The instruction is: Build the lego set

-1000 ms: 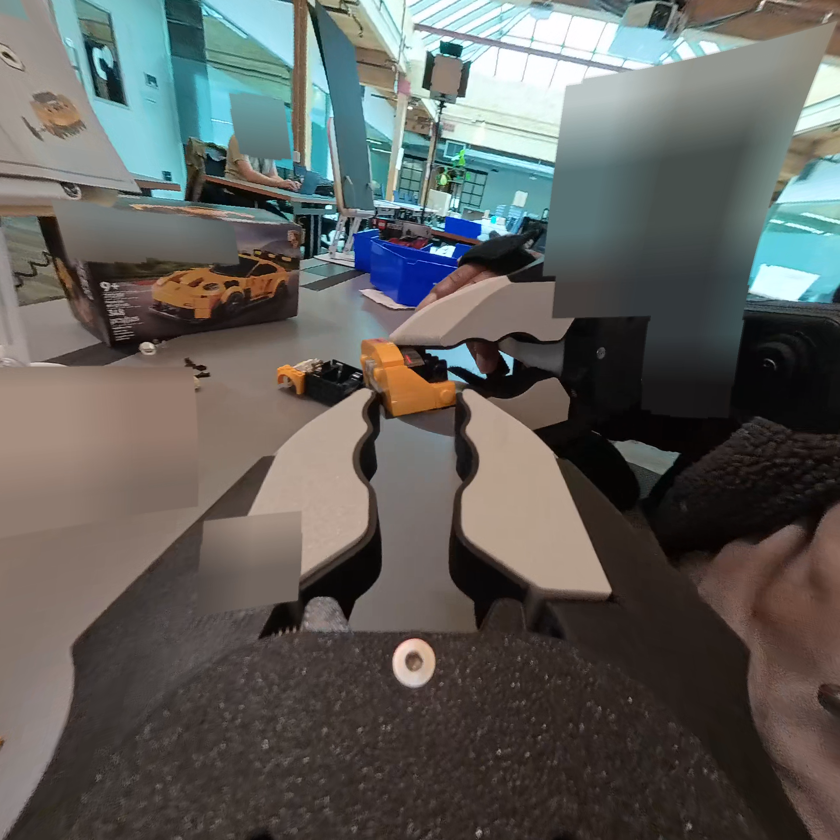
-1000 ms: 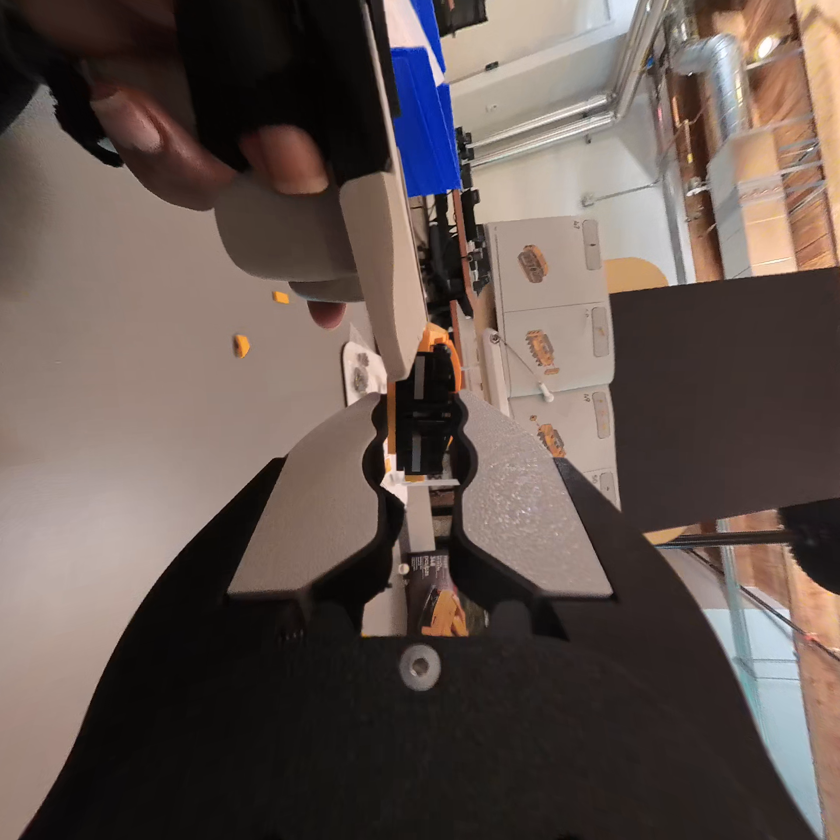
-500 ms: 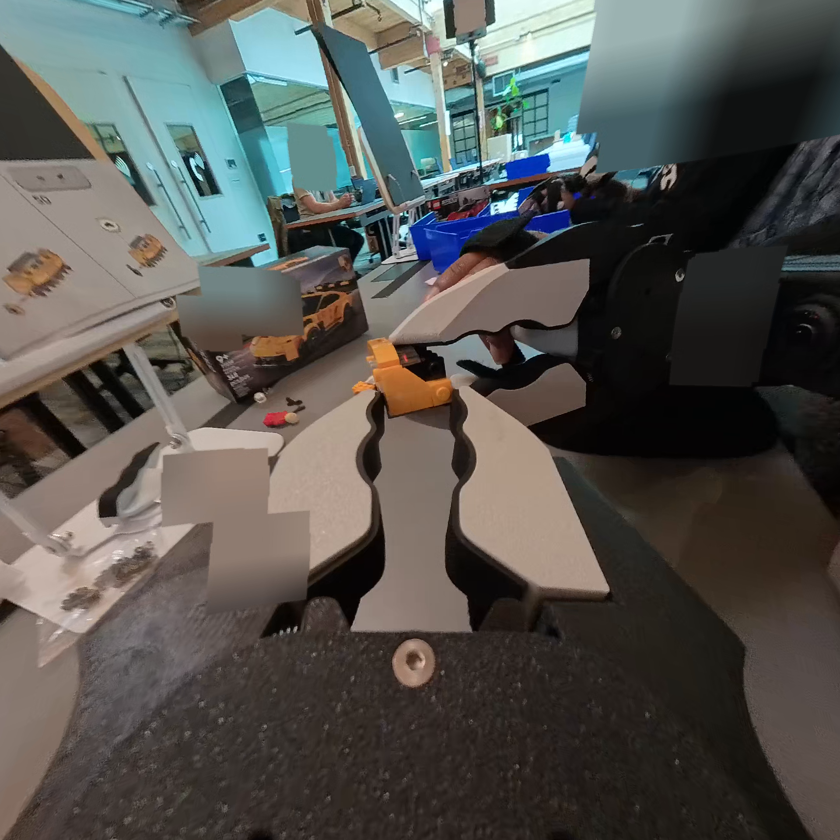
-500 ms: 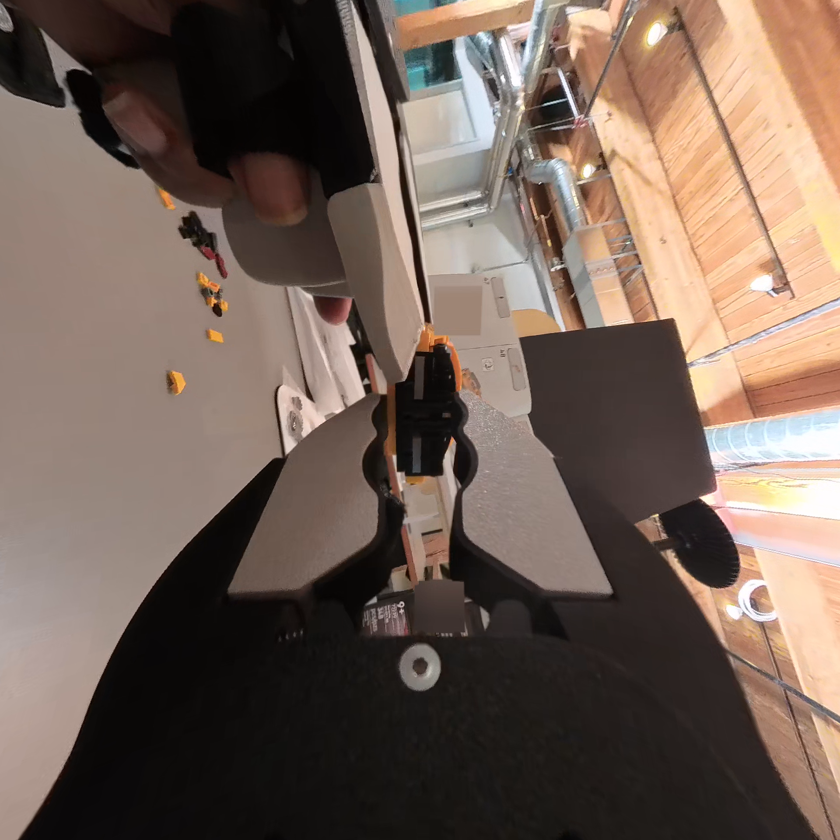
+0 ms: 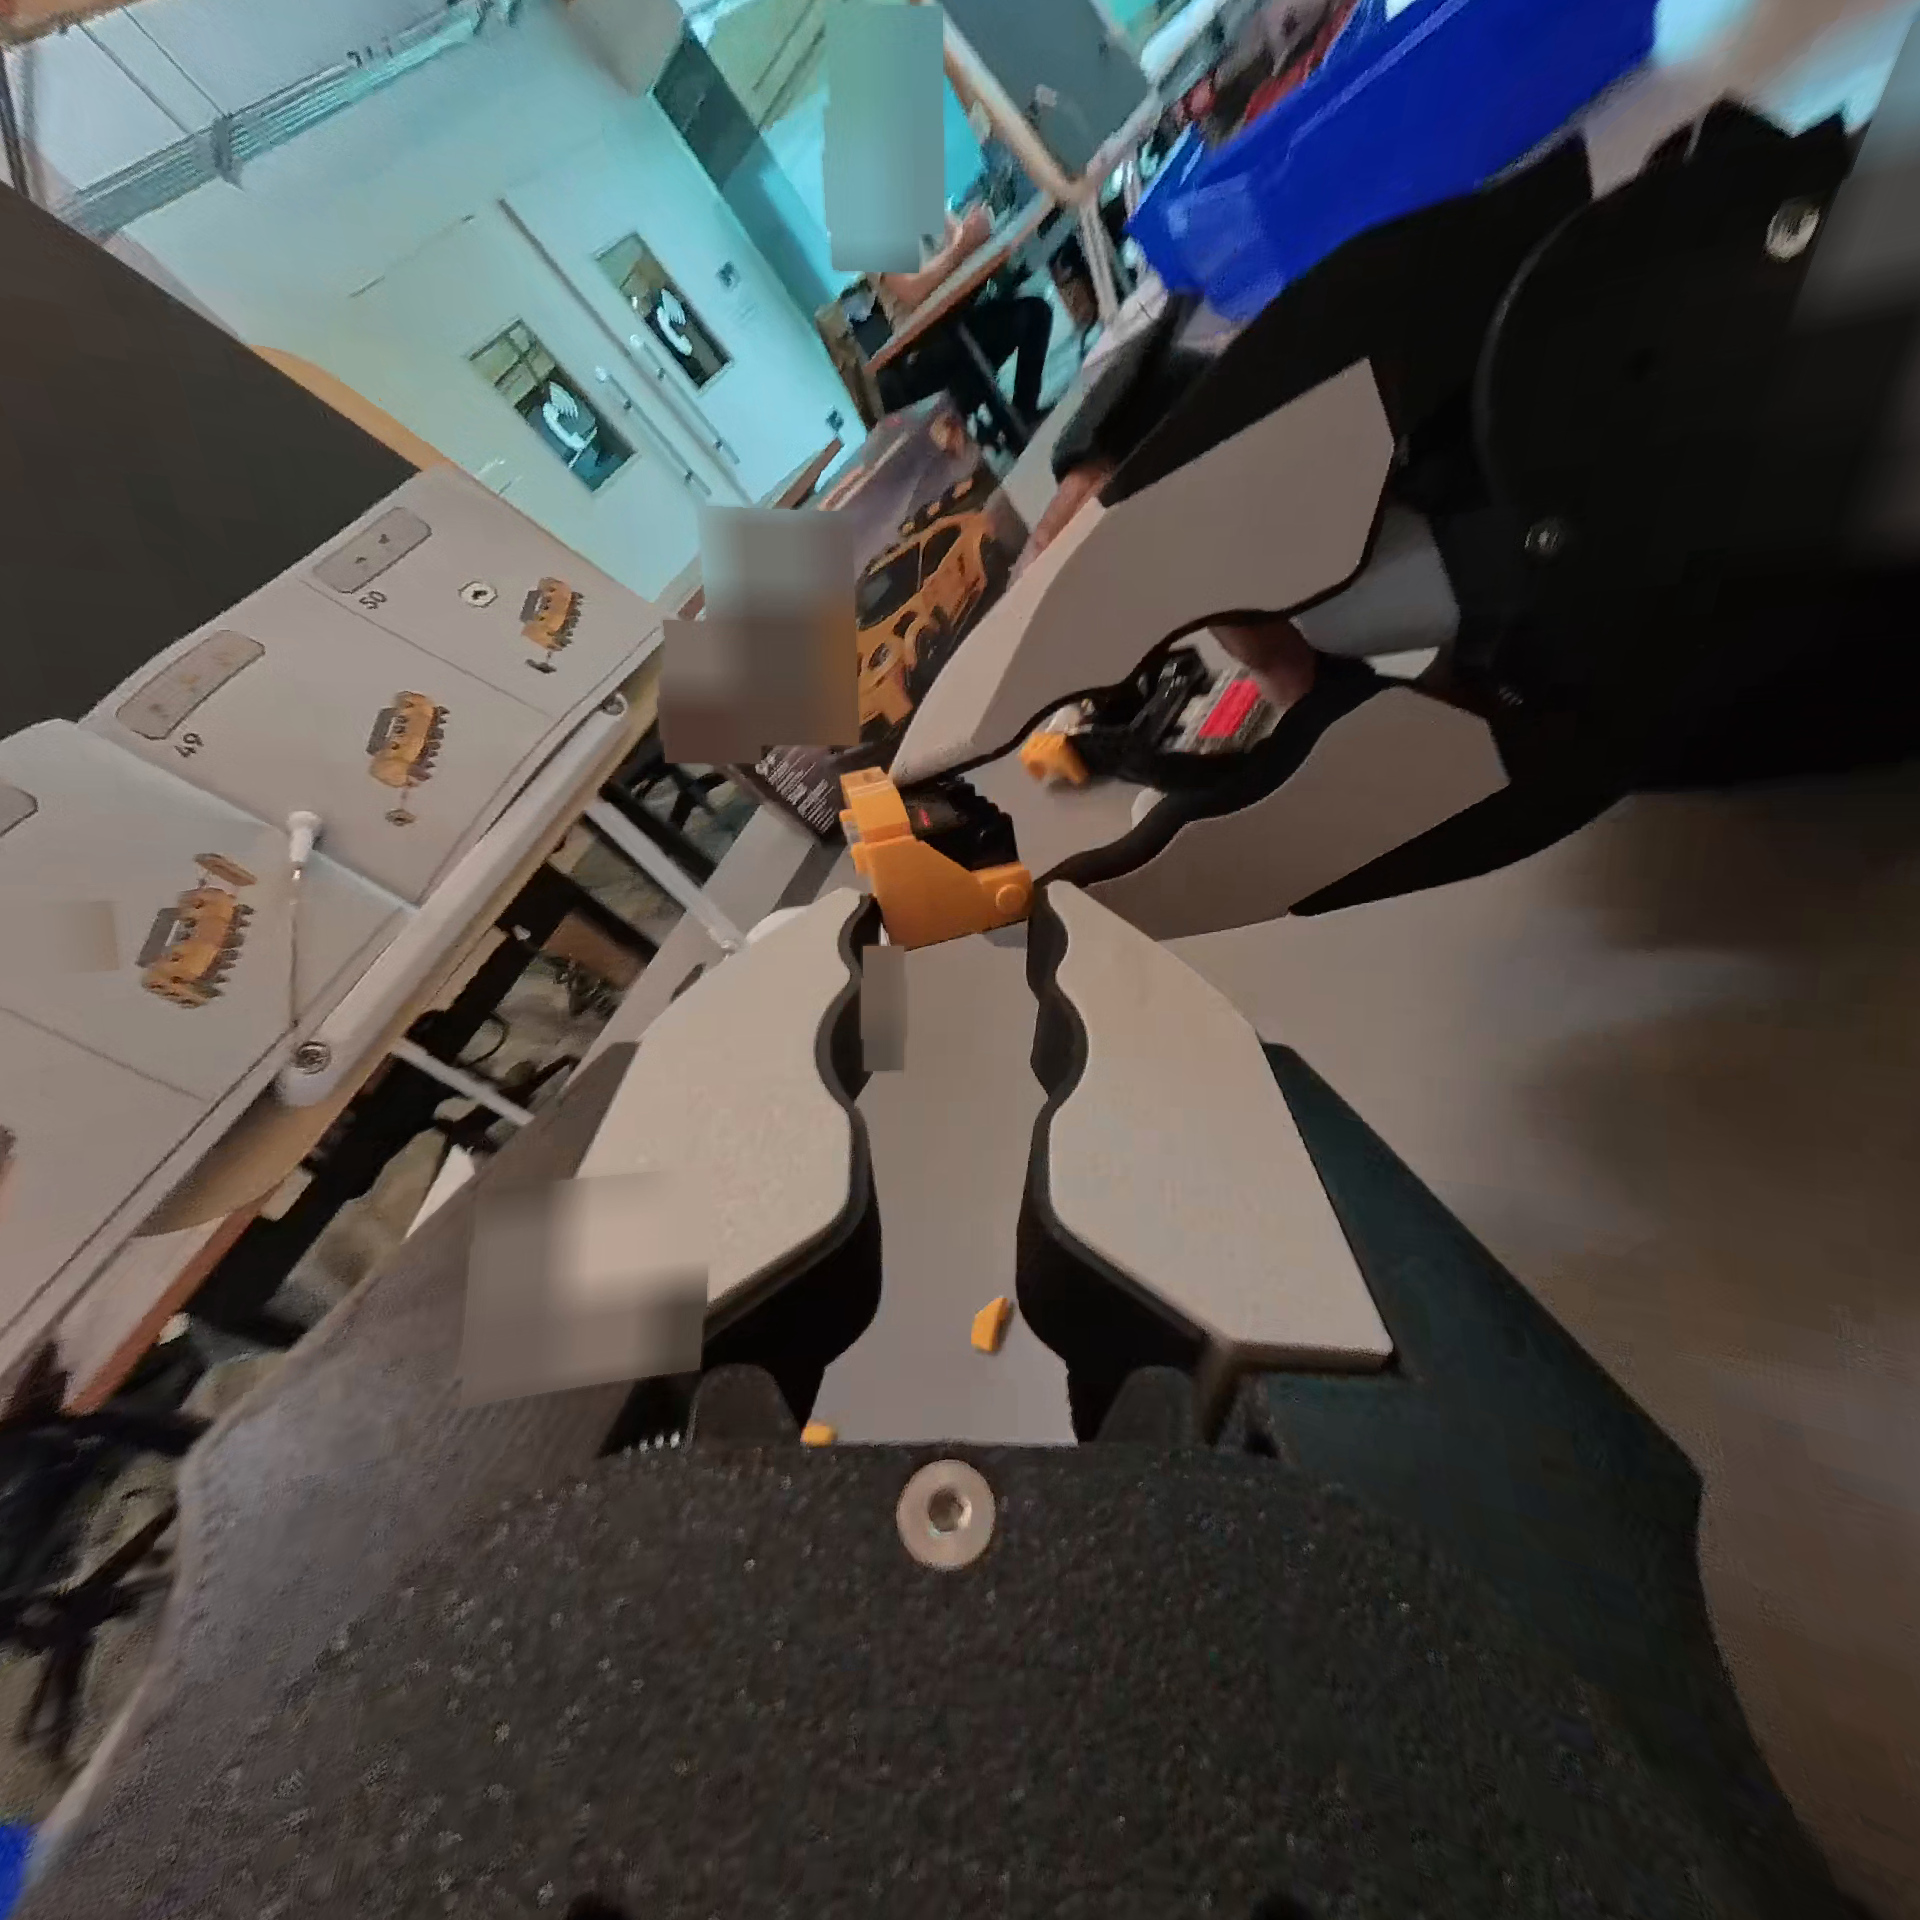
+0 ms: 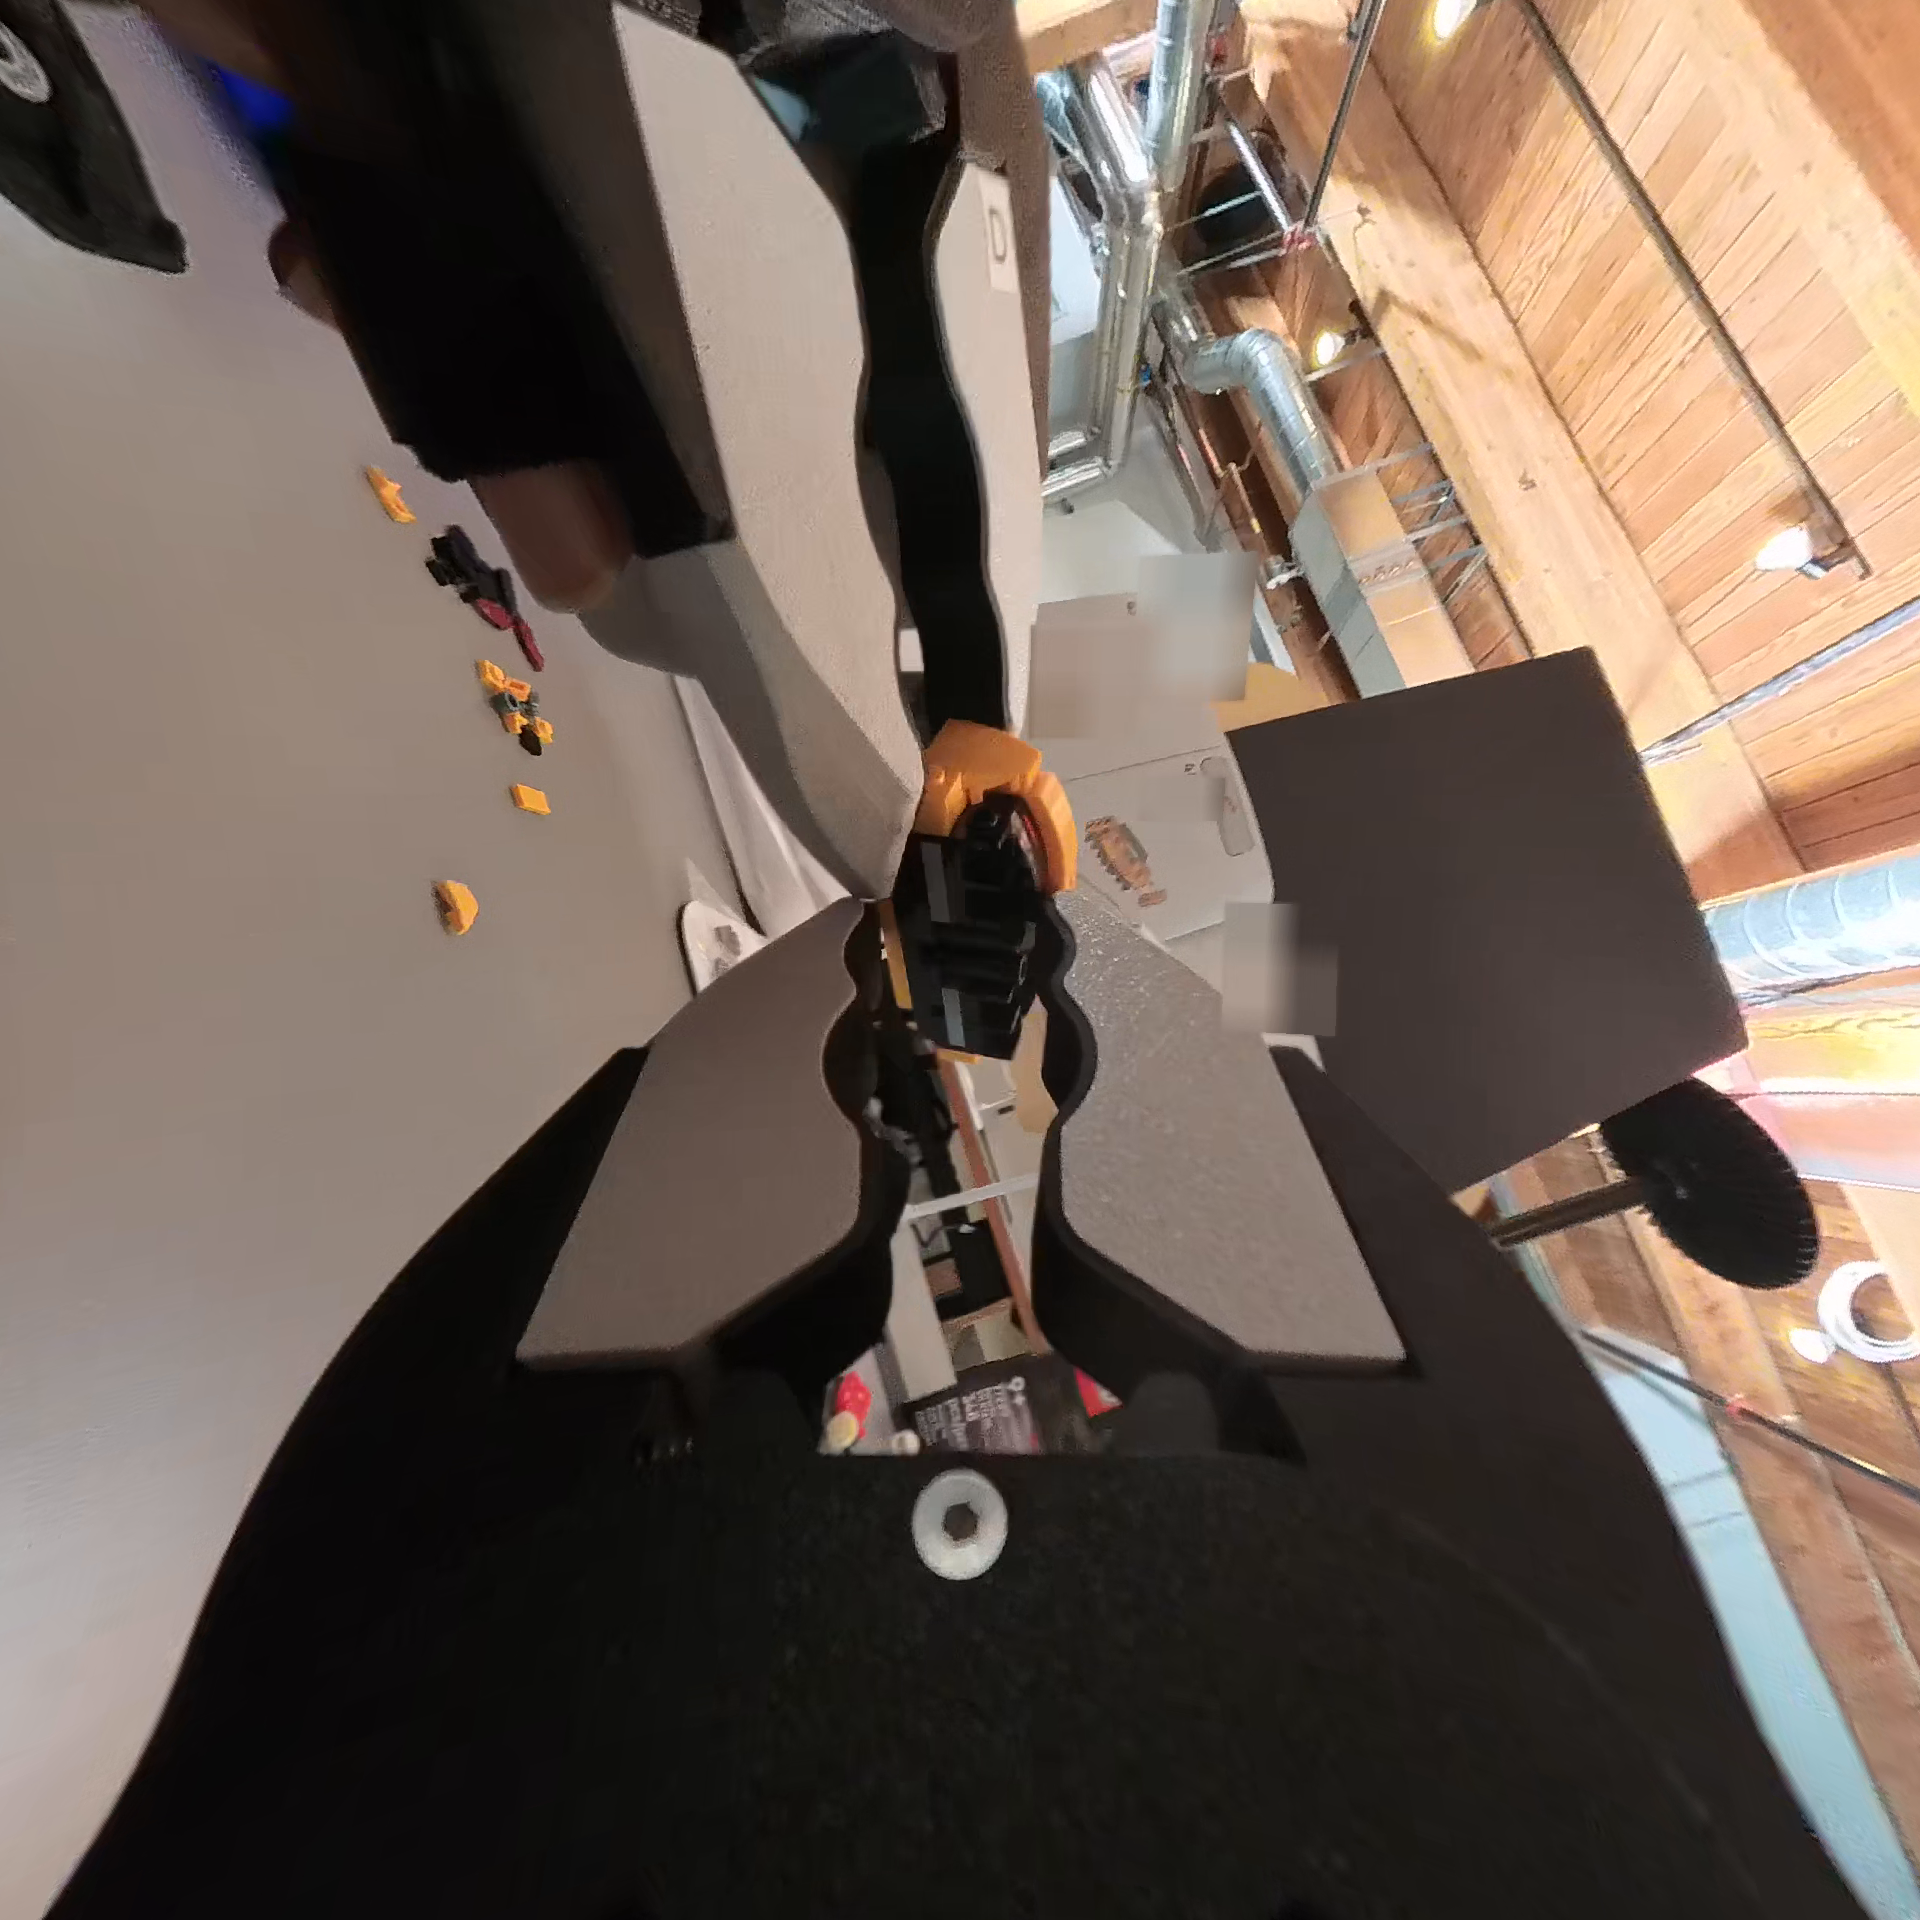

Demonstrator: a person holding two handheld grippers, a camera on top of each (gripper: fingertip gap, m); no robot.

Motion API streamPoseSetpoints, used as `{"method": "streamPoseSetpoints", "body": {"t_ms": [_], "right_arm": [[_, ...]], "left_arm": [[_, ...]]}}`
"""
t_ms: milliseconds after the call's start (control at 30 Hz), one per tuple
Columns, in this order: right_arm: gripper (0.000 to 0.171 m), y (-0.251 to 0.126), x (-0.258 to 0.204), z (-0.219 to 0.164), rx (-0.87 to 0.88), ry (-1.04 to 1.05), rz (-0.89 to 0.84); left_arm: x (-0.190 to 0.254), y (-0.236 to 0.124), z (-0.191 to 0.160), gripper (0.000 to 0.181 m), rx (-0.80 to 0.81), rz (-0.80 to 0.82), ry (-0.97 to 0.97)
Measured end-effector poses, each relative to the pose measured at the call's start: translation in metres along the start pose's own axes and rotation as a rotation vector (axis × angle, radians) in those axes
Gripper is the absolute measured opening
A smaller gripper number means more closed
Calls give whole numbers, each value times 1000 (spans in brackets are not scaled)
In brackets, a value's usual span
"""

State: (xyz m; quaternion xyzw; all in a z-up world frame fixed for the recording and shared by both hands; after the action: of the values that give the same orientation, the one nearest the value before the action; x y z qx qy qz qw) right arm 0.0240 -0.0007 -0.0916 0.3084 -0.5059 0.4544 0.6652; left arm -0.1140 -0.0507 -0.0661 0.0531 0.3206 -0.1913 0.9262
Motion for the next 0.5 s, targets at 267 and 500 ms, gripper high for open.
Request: {"method": "streamPoseSetpoints", "body": {"t_ms": [267,500], "right_arm": [[32,3,-1,-17,18,203,194],[33,2,-2,-27,5,278,298]], "left_arm": [[5,8,-9,27,-149,-53,25],[10,15,-20,27,-258,-112,31]]}}
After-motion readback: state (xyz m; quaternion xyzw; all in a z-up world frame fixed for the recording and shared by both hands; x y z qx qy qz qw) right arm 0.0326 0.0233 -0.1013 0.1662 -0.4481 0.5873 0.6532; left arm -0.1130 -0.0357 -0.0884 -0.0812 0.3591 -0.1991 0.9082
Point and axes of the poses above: each gripper's, where its closed fingertips meet, y out along the fingers, z out of its top, x = y × z across the jaws, the point moved 10 cm from there along -y, back along the fingers, and after that the axes turned 11 degrees about z, right-handed, at the moved point
